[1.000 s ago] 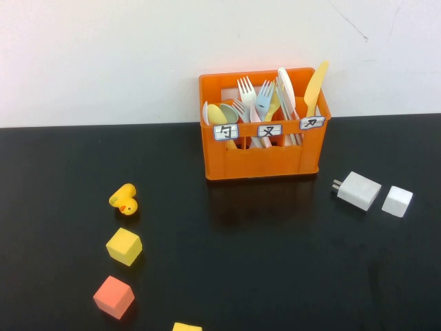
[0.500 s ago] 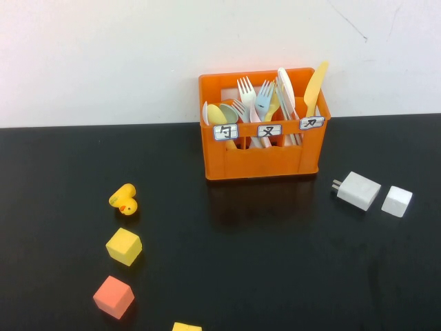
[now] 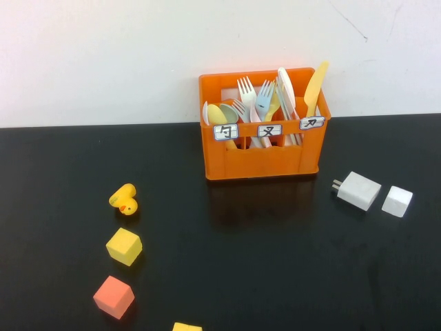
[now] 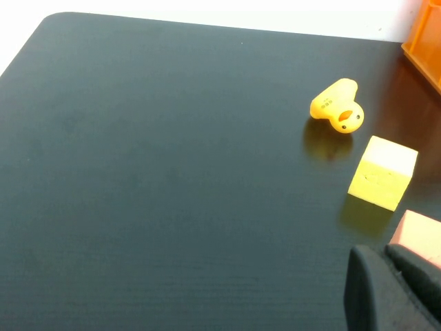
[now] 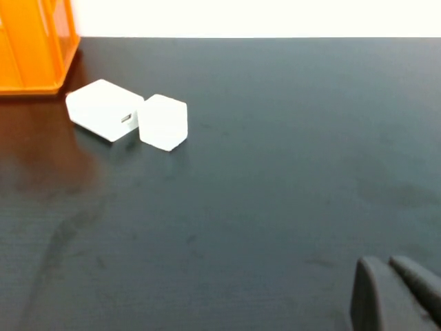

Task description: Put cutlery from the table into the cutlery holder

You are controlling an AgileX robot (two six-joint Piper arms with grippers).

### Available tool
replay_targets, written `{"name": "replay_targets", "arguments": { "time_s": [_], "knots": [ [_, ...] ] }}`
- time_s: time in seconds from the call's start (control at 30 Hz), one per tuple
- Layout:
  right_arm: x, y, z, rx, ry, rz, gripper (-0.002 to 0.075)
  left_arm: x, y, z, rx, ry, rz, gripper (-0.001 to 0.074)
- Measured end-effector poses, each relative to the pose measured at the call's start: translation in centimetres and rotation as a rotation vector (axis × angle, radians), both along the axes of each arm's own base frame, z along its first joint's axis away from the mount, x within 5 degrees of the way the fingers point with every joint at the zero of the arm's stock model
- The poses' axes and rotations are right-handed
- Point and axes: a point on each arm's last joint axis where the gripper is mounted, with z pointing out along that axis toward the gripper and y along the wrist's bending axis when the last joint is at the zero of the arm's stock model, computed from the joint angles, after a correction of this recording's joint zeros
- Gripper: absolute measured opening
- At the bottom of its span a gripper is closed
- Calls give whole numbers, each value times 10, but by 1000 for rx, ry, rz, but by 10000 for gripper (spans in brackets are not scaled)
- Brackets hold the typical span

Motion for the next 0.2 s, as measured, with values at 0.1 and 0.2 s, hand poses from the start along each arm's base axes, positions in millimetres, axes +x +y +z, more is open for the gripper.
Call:
{"name": "replay_targets", "arguments": {
  "time_s": [0.1,0.2],
  "knots": [
    [0,0,0,0,2,0,-2,0,0,0,0,0,0,-1],
    [0,0,0,0,4,0,-2,0,0,0,0,0,0,-1]
  ]
}}
